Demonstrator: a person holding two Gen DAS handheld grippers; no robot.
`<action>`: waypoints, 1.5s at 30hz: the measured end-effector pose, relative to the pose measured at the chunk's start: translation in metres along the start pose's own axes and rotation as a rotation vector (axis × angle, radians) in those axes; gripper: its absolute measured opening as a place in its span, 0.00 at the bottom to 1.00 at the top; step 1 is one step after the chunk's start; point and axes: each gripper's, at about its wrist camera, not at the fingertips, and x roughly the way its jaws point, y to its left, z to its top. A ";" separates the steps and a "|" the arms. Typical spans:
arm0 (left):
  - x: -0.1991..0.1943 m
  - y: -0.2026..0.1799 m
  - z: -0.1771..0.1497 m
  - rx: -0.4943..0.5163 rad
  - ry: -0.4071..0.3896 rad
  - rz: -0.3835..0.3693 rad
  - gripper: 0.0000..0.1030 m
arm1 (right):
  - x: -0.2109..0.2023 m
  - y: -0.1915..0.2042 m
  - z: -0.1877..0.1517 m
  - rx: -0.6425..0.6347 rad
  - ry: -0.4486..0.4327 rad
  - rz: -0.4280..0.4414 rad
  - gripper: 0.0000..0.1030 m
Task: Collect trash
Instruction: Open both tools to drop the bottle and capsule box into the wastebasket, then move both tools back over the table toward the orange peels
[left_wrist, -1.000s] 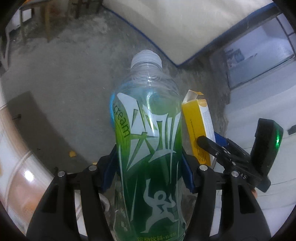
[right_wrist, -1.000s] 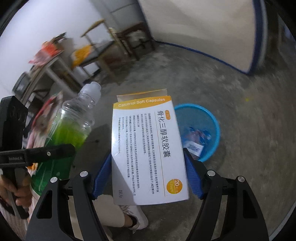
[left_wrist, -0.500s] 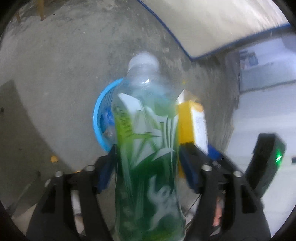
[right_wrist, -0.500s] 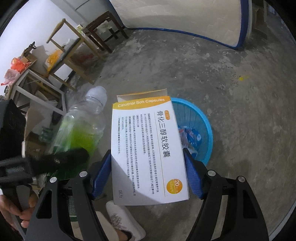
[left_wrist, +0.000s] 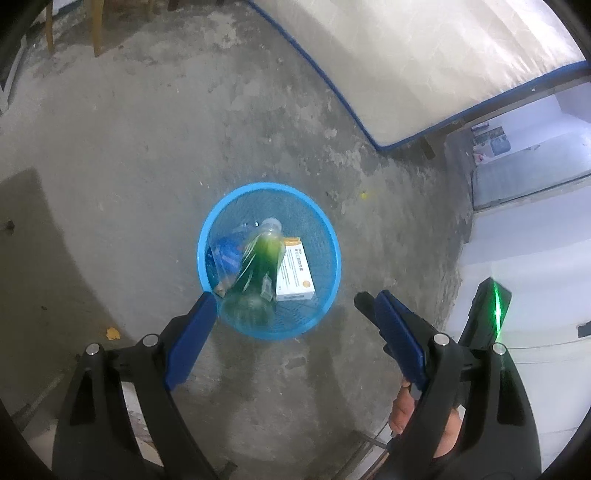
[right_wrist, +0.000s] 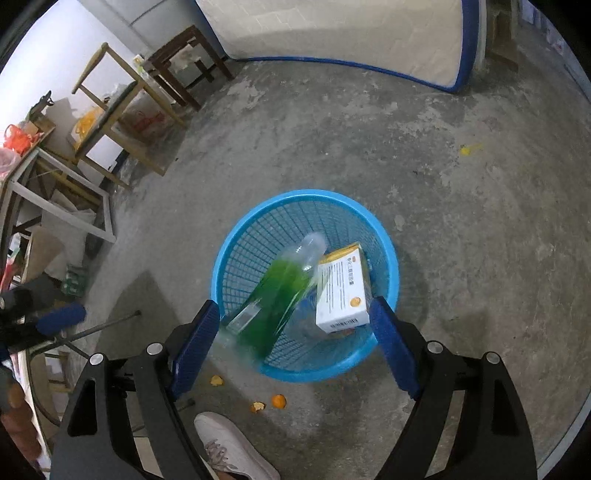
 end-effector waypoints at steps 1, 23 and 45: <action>-0.008 -0.002 -0.003 0.005 -0.010 -0.001 0.81 | -0.006 0.001 -0.003 -0.006 -0.010 0.001 0.78; -0.238 0.037 -0.179 0.157 -0.373 0.136 0.86 | -0.162 0.090 -0.081 -0.244 -0.157 0.166 0.85; -0.384 0.253 -0.344 -0.301 -0.758 0.316 0.86 | -0.155 0.402 -0.205 -0.793 0.142 0.560 0.85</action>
